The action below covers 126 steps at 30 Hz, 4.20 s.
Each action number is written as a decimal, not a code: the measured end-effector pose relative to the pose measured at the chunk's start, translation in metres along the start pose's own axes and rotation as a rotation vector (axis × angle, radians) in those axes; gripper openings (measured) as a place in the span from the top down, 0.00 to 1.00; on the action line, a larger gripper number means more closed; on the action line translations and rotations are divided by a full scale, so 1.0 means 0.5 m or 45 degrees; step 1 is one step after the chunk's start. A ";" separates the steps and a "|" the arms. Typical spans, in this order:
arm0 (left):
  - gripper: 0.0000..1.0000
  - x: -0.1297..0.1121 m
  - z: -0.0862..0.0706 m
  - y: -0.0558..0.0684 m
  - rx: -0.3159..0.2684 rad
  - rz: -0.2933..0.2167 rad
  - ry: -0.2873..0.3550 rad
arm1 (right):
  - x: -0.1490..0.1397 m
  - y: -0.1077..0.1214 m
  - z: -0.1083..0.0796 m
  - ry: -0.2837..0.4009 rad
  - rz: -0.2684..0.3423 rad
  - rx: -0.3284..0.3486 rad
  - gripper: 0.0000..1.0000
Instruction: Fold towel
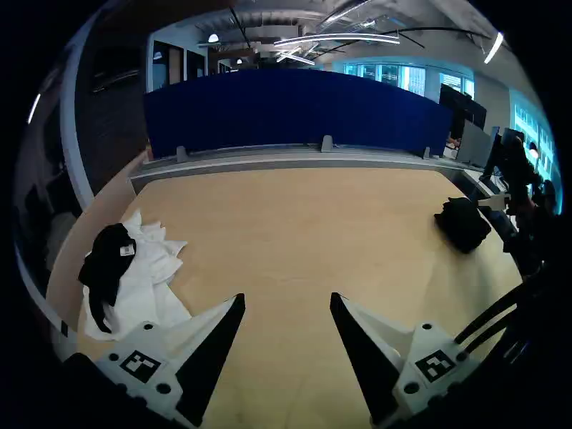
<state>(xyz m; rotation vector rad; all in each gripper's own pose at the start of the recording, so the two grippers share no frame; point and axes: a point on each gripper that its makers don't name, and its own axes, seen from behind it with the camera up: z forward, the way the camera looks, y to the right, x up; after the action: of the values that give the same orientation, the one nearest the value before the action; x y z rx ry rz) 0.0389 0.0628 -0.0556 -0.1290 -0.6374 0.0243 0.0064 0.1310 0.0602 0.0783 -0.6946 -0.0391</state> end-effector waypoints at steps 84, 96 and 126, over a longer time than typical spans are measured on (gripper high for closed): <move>0.12 0.195 -0.059 -0.060 0.145 0.027 0.797 | 0.125 -0.394 -0.345 0.721 0.179 0.153 0.00; 0.12 0.137 -0.027 -0.088 0.179 0.005 0.847 | 0.151 -0.379 -0.319 0.725 0.214 0.115 0.00; 0.12 0.008 0.106 -0.136 0.174 -0.011 0.849 | 0.121 -0.429 -0.220 0.738 0.129 0.109 0.00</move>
<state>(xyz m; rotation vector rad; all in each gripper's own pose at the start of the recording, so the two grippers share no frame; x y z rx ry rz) 0.0094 0.0016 -0.0027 0.0026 0.0306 0.0150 0.1209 -0.0801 -0.0037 0.1300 -0.1199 0.1077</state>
